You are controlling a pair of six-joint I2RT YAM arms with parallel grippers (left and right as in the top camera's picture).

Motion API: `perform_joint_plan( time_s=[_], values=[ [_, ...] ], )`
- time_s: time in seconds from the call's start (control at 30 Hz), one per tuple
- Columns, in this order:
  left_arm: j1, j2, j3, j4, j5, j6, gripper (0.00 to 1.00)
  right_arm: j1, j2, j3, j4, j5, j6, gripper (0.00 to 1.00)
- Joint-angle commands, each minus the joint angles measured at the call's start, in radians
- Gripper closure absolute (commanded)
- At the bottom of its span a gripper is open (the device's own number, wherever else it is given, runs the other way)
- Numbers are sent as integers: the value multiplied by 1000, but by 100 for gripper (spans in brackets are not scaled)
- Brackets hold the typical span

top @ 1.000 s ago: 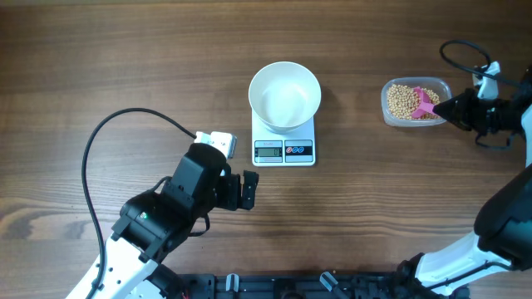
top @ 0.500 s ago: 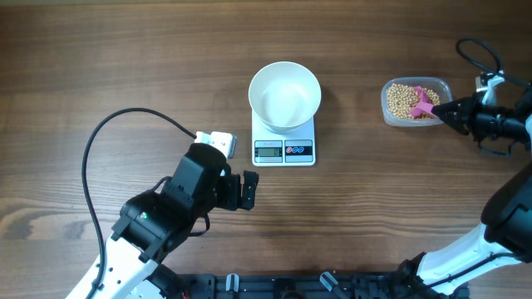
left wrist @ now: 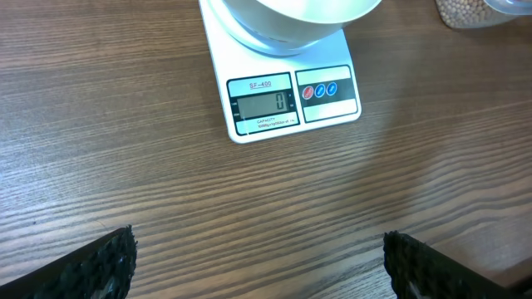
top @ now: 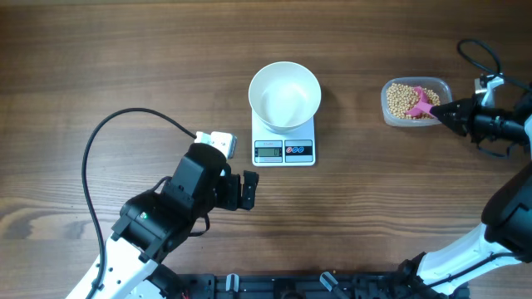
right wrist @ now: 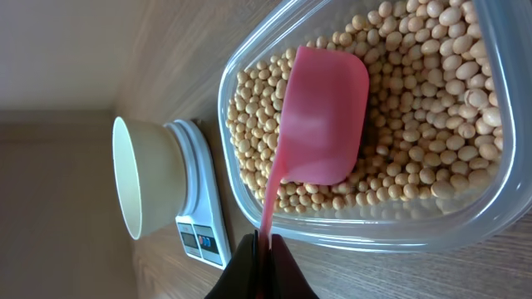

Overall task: Scoop item into bowl and weigh 150g on scale
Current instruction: 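Lower the scoop into the soybeans and drag it through them, then lift the filled pink scoop up out of the tub with the right gripper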

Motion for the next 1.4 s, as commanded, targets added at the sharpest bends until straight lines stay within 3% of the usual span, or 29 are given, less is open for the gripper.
perform_joint_plan(
  time_s=[0.0,1.37],
  values=[
    [-3,4,14,3,-17,12,0,15,33,-16,-10,-53,14,96],
    [-3,4,14,3,-17,12,0,-125,34,-16,-72,-178,-125,96]
  ],
)
